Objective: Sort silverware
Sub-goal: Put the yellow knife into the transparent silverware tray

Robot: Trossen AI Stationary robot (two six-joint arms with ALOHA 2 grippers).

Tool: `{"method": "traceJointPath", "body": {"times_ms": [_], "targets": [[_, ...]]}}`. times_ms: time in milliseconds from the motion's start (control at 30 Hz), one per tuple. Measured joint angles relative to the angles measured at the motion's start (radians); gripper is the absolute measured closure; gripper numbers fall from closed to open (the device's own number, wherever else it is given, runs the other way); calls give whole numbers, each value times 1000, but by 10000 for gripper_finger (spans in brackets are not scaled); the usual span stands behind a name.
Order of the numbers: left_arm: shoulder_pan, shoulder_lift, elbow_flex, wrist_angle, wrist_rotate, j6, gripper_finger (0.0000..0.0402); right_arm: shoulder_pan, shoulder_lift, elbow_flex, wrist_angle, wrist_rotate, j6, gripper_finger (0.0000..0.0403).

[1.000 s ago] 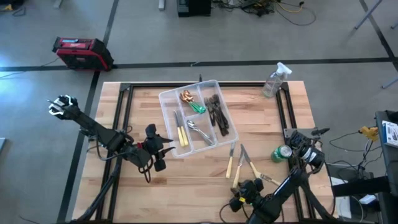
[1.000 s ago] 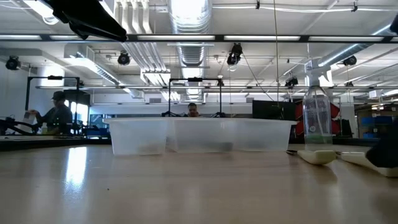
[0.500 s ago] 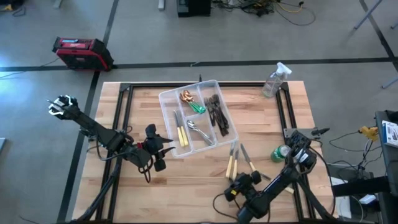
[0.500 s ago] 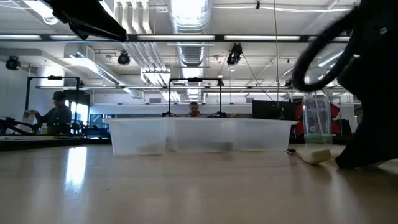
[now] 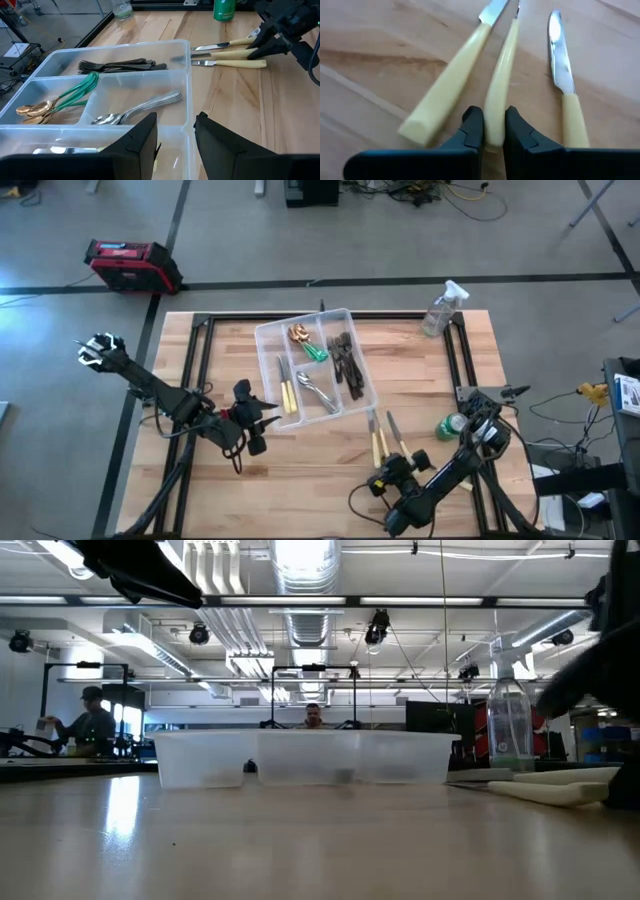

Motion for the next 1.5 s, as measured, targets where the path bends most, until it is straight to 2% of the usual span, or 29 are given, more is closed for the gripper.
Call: {"method": "traceJointPath", "body": {"times_ms": [400, 600, 733, 933, 1067, 1200, 1367, 1500], "targets": [[-3, 0, 0, -8, 0, 25, 283, 88, 2, 120, -117, -180, 91, 377], [-3, -16, 0, -94, 0, 24, 283, 106, -6, 207, -127, -177, 74, 377], [-3, -63, 1, -189, -1, -23, 283, 104, -13, 295, -206, -152, 59, 377], [-1, -165, 6, -355, -7, -167, 283, 96, -15, 436, -384, -94, 31, 377], [-1, -210, 6, -492, -28, -302, 283, 80, -17, 493, -393, -57, -25, 377], [-1, -219, -10, -532, -18, -381, 283, 59, -19, 555, -393, 79, -64, 377], [0, -194, -55, -527, 87, -409, 283, 6, -21, 614, -380, 294, -147, 377], [0, -159, -107, -525, 144, -449, 283, -80, -22, 620, -314, 332, -293, 377]]}}
